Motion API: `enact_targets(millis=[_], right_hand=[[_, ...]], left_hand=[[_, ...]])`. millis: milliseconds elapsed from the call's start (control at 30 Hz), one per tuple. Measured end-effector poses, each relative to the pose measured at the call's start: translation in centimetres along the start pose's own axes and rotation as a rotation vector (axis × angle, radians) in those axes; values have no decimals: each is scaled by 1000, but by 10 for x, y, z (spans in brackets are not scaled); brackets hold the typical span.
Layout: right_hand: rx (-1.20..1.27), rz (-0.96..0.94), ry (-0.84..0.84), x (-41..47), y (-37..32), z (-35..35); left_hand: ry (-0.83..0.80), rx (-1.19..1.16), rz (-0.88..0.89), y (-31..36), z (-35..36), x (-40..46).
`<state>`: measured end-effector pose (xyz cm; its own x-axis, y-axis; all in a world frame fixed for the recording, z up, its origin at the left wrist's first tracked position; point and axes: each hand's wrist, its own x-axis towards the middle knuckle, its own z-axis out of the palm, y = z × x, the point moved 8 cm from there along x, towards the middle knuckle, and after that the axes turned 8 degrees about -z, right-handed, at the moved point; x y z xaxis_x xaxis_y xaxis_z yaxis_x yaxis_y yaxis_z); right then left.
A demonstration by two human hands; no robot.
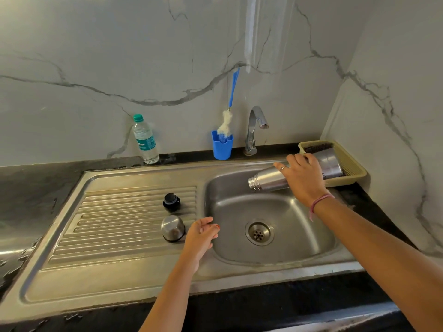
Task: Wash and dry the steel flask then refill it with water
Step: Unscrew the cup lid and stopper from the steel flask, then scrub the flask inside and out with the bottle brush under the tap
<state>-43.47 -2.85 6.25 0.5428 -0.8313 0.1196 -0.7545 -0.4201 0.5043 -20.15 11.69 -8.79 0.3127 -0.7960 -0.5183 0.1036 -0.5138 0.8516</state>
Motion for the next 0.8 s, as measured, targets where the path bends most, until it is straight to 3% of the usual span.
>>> enact_targets(millis=[333, 467, 567, 700, 800], right_hand=[[-53, -51, -16, 16, -18, 11], [30, 12, -20, 22, -20, 12], [279, 135, -105, 27, -17, 23], [933, 347, -264, 25, -29, 54], [1328, 377, -327, 22, -55, 66]], left_hand=[[-79, 93, -6, 15, 12, 16], [-129, 138, -24, 22, 26, 24], [-197, 186, -18, 33, 41, 28], [-295, 227, 6, 51, 57, 33], [-327, 164, 21, 64, 66, 38]])
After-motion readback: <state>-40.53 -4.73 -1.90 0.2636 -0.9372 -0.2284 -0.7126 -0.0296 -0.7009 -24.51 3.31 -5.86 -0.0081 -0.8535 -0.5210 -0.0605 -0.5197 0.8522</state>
